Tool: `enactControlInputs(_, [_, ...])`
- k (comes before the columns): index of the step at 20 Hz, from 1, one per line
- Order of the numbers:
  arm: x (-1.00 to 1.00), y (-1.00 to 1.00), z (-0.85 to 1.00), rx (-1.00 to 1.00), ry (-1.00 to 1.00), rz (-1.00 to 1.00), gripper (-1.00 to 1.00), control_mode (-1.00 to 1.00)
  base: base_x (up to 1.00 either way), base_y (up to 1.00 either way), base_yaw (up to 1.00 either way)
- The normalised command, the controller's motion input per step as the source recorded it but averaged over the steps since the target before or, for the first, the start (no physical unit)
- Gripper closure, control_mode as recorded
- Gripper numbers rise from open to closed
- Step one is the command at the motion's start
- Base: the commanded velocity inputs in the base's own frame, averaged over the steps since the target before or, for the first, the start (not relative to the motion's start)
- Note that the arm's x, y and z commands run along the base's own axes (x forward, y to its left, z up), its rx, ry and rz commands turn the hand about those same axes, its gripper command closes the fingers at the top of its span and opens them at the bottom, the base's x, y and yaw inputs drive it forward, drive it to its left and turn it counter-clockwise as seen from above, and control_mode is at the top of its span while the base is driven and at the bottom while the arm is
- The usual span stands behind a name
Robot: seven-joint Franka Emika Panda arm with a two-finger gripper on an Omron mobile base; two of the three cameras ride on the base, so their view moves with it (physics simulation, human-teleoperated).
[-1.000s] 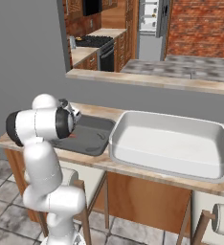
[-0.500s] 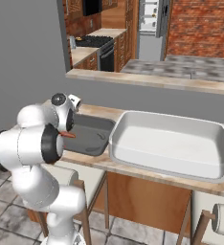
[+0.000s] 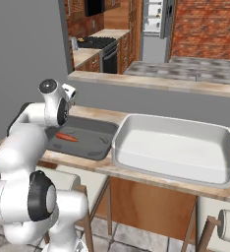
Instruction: Place the cold items (carrot and squash) from the fridge in one tupperware on the dining counter. Place the warm items (hot dog and kebab skewer) in the stove area in another tupperware.
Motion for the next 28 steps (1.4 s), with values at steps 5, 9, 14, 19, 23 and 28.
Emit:
enactControlInputs(5, [-1.00, -0.33, 0.68, 0.01, 0.14, -0.15, -1.00, -1.00, 0.00, 0.00, 0.00])
enactControlInputs(9, [-1.00, -0.53, 0.03, 0.09, 0.10, -0.27, -1.00, -1.00, 0.00, 0.00, 0.00])
enactControlInputs(14, [-1.00, -0.48, -0.29, 0.11, 0.01, -0.27, -1.00, -1.00, 0.00, 0.00, 0.00])
enactControlInputs(19, [-1.00, -0.39, -0.63, 0.12, -0.02, -0.22, -1.00, -1.00, 0.00, 0.00, 0.00])
enactControlInputs(23, [-0.67, 0.00, -0.26, 0.10, -0.03, -0.01, -1.00, -1.00, 0.00, 0.00, 0.00])
enactControlInputs(28, [-0.23, 0.00, -0.05, 0.02, -0.12, 0.00, -1.00, -1.00, 0.00, 0.00, 0.00])
